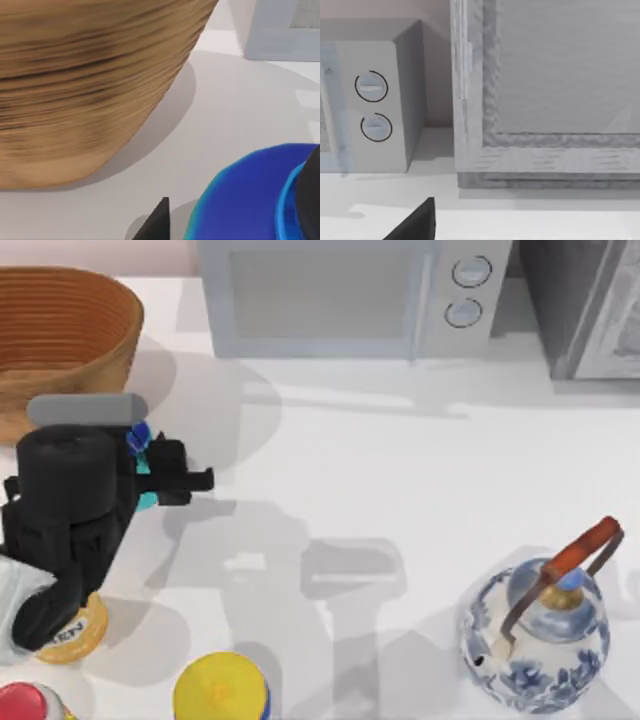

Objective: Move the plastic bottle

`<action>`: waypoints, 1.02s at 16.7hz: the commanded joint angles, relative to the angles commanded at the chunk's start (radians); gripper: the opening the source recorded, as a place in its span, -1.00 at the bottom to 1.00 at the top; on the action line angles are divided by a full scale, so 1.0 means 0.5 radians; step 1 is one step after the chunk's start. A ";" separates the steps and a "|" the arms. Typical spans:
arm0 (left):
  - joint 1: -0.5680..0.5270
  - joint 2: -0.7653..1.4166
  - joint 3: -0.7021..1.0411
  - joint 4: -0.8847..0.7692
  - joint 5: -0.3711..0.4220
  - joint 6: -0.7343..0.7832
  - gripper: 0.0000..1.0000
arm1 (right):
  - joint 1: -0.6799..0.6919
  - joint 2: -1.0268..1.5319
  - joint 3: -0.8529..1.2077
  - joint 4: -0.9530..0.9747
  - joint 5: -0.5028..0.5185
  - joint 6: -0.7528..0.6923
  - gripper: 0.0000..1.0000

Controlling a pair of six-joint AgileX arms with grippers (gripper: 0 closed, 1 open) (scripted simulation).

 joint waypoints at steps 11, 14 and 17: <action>0.099 0.680 0.267 0.434 0.092 0.034 -1.00 | 0.000 0.000 0.000 0.000 0.000 0.000 1.00; 0.100 0.681 0.267 0.435 0.092 0.034 -1.00 | 0.000 0.000 0.000 0.000 0.000 0.000 1.00; 0.100 0.681 0.267 0.435 0.092 0.034 -0.55 | 0.000 0.000 0.000 0.000 0.000 0.000 1.00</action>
